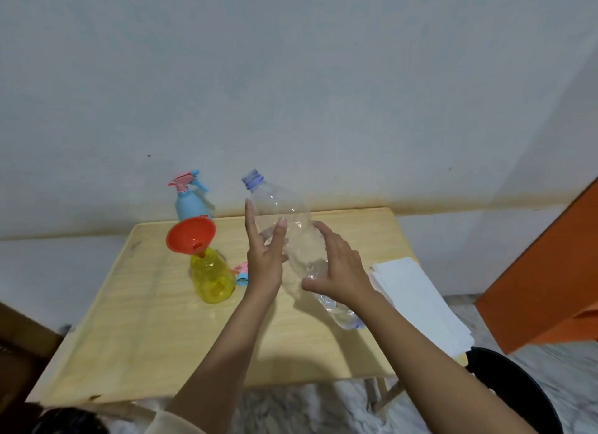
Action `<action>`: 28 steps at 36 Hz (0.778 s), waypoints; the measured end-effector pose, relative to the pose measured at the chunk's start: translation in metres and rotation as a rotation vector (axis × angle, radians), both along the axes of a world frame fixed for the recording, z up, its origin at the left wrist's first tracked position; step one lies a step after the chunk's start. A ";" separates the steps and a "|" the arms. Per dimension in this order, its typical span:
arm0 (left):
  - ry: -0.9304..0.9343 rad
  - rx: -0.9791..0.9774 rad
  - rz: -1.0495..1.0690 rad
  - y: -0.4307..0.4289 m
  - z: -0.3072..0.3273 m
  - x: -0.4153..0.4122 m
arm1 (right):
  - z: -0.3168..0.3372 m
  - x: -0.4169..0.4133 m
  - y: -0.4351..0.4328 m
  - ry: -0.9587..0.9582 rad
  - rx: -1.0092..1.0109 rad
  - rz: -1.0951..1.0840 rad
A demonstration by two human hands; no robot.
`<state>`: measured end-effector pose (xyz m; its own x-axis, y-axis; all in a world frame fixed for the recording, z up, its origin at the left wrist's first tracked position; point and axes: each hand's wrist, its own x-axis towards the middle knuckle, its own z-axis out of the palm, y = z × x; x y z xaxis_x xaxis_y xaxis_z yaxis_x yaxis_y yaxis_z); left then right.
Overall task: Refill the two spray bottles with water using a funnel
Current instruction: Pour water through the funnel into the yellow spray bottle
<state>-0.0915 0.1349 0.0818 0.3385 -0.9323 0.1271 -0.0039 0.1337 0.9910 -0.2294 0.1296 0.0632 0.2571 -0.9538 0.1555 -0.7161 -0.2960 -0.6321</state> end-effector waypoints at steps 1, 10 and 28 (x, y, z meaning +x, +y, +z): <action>0.023 0.001 0.009 0.004 -0.002 0.003 | 0.002 0.002 0.003 0.041 0.012 0.013; 0.227 0.055 0.102 0.036 -0.006 0.014 | 0.021 0.017 0.023 0.307 0.023 0.092; 0.603 0.120 0.105 0.038 -0.008 0.015 | 0.061 0.030 0.023 0.618 -0.061 0.088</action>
<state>-0.0767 0.1732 0.0735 0.4090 -0.8859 -0.2186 0.5539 0.0507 0.8310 -0.1996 0.1522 0.1239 0.3940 -0.9191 0.0067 -0.9152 -0.3930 -0.0888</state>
